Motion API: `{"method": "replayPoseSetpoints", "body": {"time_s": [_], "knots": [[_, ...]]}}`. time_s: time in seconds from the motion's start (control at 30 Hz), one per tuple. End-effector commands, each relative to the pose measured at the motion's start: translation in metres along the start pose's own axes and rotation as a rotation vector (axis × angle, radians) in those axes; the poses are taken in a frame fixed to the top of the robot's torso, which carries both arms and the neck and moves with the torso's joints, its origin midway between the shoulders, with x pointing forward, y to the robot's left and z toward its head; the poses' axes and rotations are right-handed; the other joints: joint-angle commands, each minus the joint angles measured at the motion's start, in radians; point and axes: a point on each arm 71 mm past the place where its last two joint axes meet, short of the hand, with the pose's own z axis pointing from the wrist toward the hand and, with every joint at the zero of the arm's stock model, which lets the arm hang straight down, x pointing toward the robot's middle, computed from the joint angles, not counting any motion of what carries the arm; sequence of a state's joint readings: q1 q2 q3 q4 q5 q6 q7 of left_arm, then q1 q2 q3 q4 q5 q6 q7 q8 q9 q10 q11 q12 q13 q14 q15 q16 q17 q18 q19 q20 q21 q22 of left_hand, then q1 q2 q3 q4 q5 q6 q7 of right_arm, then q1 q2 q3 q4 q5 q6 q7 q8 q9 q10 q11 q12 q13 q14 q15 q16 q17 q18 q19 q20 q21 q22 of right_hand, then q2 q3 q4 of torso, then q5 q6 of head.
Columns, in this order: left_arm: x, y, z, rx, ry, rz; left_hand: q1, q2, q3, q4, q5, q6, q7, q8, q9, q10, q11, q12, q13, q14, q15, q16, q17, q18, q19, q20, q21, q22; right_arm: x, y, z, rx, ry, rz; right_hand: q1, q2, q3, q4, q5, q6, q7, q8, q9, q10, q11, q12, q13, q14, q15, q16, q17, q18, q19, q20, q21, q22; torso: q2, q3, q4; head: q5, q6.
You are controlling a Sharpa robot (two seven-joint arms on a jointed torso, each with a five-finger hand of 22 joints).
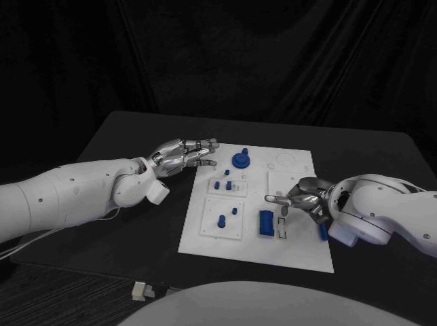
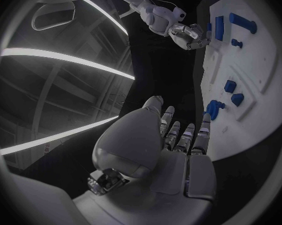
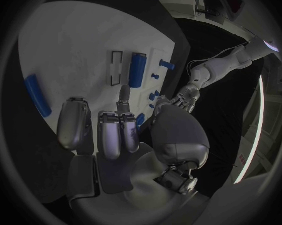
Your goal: Assemble the parts on the task board
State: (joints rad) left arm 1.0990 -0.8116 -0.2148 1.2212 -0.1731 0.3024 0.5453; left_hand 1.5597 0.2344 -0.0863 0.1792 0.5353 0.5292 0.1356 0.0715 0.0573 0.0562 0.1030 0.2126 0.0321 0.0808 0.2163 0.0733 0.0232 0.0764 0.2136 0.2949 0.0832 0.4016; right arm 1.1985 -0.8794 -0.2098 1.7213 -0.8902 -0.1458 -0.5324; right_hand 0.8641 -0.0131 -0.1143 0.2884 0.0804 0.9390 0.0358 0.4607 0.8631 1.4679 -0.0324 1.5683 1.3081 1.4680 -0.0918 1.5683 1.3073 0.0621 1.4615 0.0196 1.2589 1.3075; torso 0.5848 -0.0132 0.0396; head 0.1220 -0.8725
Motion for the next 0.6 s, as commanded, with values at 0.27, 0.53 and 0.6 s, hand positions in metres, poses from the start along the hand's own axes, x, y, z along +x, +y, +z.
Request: {"method": "replayPoseSetpoints", "body": {"time_s": [0.27, 0.53, 0.6], "knots": [[0.001, 0.000, 0.000, 0.012, 0.004, -0.011, -0.004, 0.005, 0.005, 0.001, 0.006, 0.010, 0.001, 0.006, 0.001, -0.002, 0.008, 0.004, 0.002, 0.001, 0.007, 0.007, 0.001, -0.010, 0.007, -0.001, 0.007, 0.002, -0.044, -0.008, -0.026, 0.028, -0.089, -0.140, 0.136, 0.032, -0.032, -0.013, 0.109, -0.010, 0.011, -0.064, -0.086, 0.103, 0.007, 0.003, 0.263, 0.103, 0.006, 0.003, 0.263, 0.003, 0.006, 0.005, 0.007, 0.177, -0.001, -0.0002, -0.0001, -0.012, 0.000], [0.001, 0.000, 0.001, 0.010, 0.008, -0.013, -0.004, 0.004, 0.007, 0.002, 0.006, 0.015, 0.002, 0.007, 0.001, -0.001, 0.009, 0.006, 0.002, 0.001, 0.007, 0.007, 0.001, -0.010, 0.007, -0.001, 0.007, 0.001, -0.056, -0.028, -0.029, 0.121, -0.087, -0.256, 0.230, 0.057, -0.048, -0.051, 0.206, 0.076, 0.008, -0.150, -0.207, 0.103, 0.006, 0.003, 0.263, 0.103, 0.005, 0.003, 0.263, -0.002, 0.017, 0.004, 0.035, 0.185, -0.001, -0.0005, -0.0009, -0.016, 0.000], [0.002, 0.000, 0.002, 0.009, 0.009, -0.013, -0.005, 0.003, 0.008, 0.002, 0.006, 0.017, 0.002, 0.008, 0.002, 0.000, 0.010, 0.008, 0.002, 0.002, 0.006, 0.008, 0.002, -0.010, 0.007, -0.001, 0.007, 0.001, -0.057, -0.032, -0.028, 0.134, -0.086, -0.276, 0.259, 0.050, -0.047, -0.072, 0.236, 0.077, 0.009, -0.164, -0.221, 0.103, 0.007, 0.003, 0.263, 0.103, 0.005, 0.003, 0.263, -0.011, 0.031, 0.004, 0.075, 0.196, -0.001, -0.0007, -0.0011, -0.015, 0.000]]}}
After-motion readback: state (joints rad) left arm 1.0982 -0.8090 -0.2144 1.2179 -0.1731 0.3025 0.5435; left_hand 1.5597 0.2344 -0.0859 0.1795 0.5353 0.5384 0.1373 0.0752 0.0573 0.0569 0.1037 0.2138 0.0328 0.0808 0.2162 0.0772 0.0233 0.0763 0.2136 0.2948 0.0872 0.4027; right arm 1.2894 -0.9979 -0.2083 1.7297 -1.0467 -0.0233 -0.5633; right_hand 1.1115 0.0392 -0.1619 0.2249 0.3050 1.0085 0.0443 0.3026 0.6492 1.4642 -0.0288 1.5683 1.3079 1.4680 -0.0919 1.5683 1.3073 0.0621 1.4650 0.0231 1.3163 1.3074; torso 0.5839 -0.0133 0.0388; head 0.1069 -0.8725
